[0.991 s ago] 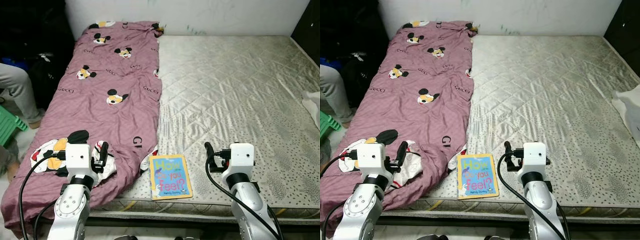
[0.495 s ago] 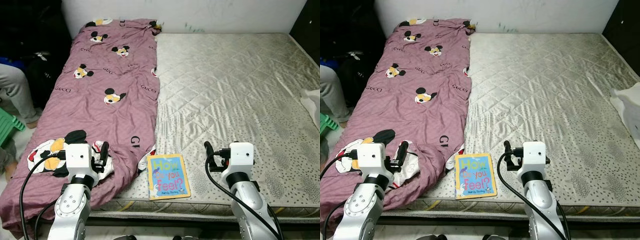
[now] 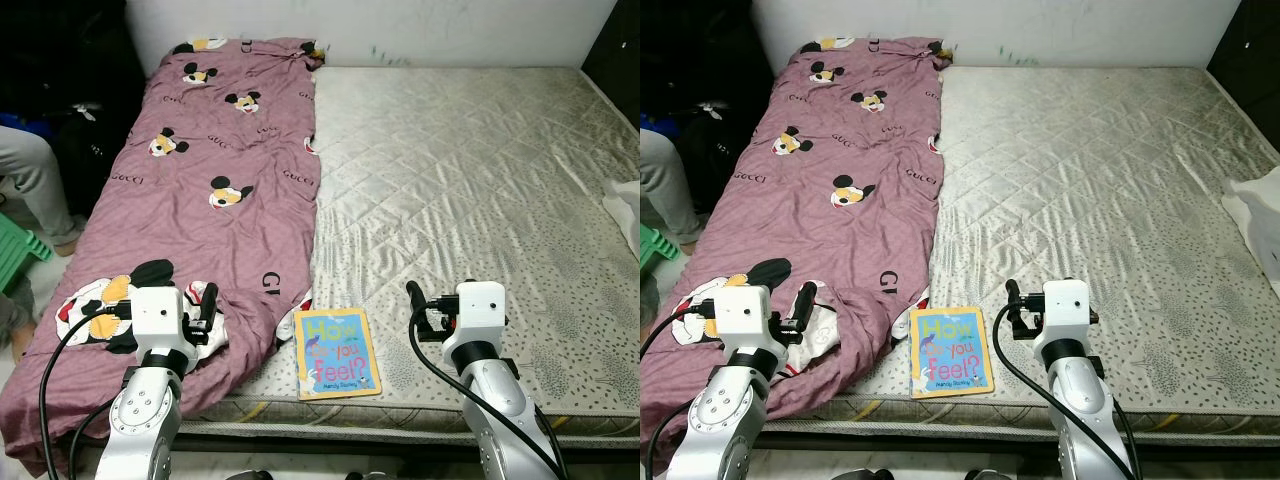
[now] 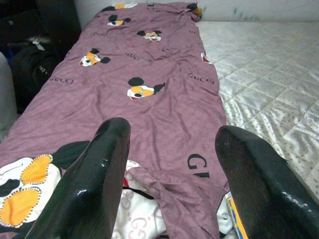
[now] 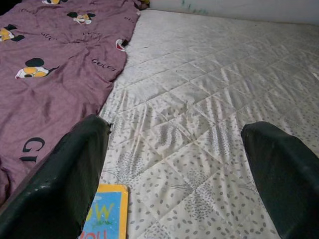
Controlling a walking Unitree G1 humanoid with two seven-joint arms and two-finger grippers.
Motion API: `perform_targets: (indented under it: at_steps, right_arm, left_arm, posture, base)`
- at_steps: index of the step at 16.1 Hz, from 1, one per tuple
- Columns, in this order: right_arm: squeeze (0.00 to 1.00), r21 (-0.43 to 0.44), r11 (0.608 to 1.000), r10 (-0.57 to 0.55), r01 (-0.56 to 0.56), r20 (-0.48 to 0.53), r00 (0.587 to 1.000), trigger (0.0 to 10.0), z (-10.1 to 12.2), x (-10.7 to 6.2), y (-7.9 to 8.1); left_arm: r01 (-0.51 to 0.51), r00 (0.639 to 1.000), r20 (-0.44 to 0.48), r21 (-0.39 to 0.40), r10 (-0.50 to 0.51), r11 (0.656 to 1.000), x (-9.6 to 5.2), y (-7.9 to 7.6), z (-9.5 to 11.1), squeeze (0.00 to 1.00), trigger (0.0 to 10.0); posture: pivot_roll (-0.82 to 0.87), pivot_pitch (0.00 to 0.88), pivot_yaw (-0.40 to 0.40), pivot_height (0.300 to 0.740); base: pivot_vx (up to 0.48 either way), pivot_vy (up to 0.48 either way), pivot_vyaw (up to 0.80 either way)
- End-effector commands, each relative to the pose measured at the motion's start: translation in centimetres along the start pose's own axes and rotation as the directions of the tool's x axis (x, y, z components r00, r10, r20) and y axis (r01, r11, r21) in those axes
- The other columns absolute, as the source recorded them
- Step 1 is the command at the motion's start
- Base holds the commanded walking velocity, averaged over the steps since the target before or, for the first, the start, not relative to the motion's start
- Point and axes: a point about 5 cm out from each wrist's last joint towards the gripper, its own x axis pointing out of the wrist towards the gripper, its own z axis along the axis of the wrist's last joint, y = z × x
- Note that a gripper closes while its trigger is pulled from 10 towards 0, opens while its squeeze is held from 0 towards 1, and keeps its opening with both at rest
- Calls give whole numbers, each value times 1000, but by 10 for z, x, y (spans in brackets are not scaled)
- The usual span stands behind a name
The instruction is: Clean up the room
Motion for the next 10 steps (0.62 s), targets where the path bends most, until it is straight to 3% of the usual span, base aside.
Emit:
perform_targets:
  at_steps: [1, 10]
  right_arm:
    - [0, 0, 1000, 4, -4, -18, 1000, 10000, -3, -1, 0]
    - [0, 0, 1000, 8, -7, -21, 1000, 10000, -4, -1, 1]
  left_arm:
    - [0, 1000, -1, 2, 0, 1000, -1, 2, 1, 0, 10000]
    - [2, 1000, 1, 5, -2, 1000, 0, 2, 1, 0, 10000]
  posture:
    - [-58, 138, 23, 718]
    - [-58, 135, 22, 718]
  base:
    - [0, 0, 0]
    - [0, 0, 0]
